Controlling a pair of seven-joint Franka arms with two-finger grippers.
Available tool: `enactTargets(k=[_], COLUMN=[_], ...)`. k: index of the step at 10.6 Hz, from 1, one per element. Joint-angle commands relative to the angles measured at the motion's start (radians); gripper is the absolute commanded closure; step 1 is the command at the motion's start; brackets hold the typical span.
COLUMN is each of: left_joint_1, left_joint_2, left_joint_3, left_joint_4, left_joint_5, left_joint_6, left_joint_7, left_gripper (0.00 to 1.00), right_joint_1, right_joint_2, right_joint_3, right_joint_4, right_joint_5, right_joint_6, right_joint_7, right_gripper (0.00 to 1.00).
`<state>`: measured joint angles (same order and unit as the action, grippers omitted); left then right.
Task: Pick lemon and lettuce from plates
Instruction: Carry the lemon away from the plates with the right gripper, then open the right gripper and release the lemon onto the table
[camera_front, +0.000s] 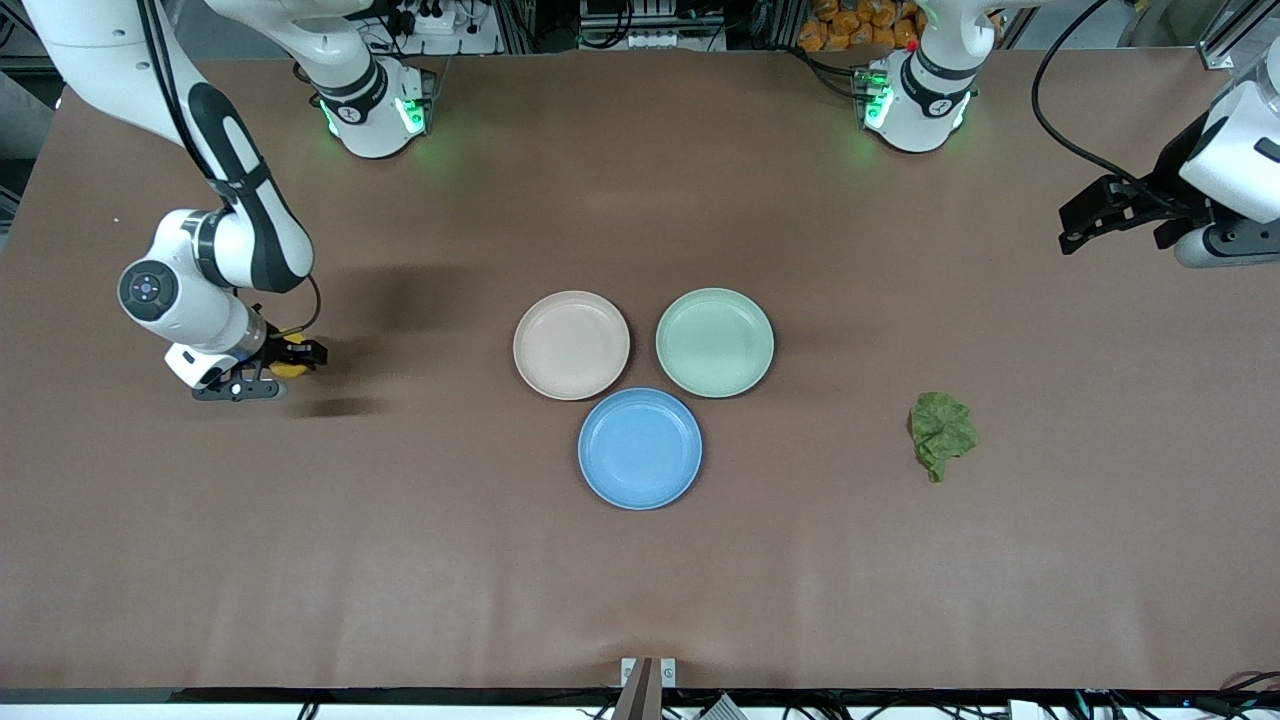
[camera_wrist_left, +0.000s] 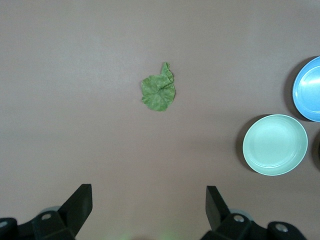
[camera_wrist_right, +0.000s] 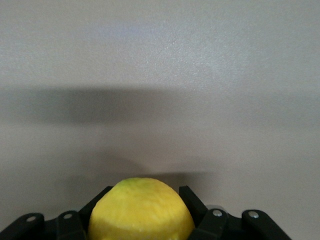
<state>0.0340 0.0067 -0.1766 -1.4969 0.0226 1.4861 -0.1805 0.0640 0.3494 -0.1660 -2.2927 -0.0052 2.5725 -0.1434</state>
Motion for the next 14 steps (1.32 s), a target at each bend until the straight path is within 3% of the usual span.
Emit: enactTargets(k=[1,2,8,14], left_joint_1=[0.004,0.003,0.004,0.004], left_joint_2=[-0.004,-0.004,-0.007,-0.01], left_joint_3=[-0.004,-0.006,-0.003,-0.006], left_joint_4=[0.012,0.012,0.01,0.01], left_joint_5=[0.011,0.002,-0.003,-0.004], left_joint_6=[-0.024,-0.038,-0.053,-0.058], left_joint_7=[0.019,0.021,0.019,0.023], left_gripper=[0.0,0.0,0.0,0.0], right_joint_1=[-0.018,-0.018,-0.018,-0.015], right_joint_2=[0.025,0.029,0.028,0.026], right_joint_3=[0.016,0.016,0.017,0.016], right_joint_4=[0.009,0.015,0.041,0.275], right_joint_5=[-0.004,0.011,0.033,0.099], right_joint_6=[0.028,0.026,-0.001,-0.375], right_joint_7=[-0.005,-0.004,-0.004,-0.005], right_gripper=[0.3,0.0,0.0,0.0])
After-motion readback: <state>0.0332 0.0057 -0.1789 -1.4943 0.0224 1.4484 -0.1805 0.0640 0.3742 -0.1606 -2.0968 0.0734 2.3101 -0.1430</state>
